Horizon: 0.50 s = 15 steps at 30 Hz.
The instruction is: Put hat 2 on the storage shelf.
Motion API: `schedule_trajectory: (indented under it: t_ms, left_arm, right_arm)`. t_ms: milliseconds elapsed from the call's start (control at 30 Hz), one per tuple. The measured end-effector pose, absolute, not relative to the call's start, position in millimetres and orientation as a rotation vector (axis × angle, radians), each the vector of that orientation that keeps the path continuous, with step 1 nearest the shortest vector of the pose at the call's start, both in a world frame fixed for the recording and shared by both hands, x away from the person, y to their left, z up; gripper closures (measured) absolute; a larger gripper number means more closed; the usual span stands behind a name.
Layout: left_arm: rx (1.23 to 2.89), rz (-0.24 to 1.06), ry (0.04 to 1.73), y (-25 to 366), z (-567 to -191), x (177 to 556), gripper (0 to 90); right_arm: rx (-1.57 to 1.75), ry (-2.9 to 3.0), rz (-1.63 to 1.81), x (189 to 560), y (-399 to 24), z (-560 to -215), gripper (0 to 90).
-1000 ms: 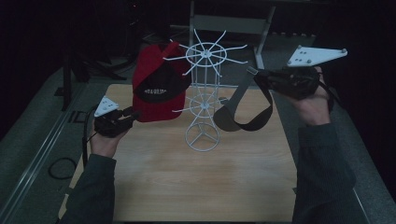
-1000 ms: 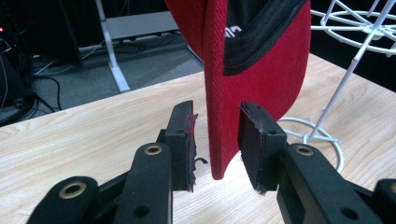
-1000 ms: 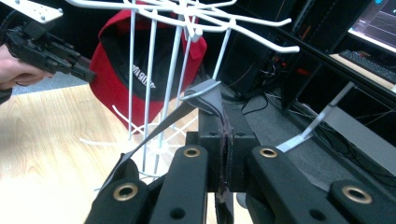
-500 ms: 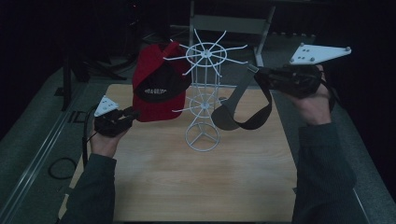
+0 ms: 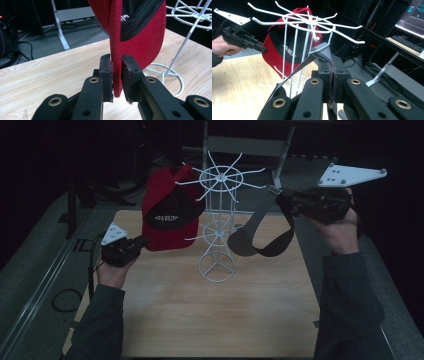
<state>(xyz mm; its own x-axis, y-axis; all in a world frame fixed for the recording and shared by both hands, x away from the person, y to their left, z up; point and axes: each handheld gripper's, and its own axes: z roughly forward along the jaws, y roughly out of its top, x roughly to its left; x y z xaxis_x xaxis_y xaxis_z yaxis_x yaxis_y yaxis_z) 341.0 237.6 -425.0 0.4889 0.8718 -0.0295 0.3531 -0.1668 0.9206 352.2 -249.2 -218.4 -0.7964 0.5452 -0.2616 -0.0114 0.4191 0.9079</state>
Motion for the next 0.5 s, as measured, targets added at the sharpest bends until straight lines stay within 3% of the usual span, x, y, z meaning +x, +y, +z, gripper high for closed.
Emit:
schedule_trajectory:
  t_ms: [500]
  left_arm:
    - [1.737, 0.652, 1.047, 238, -424, 341, 85.2]
  right_arm:
    - [0.422, 2.116, 1.406, 348, -246, -204, 88.0]
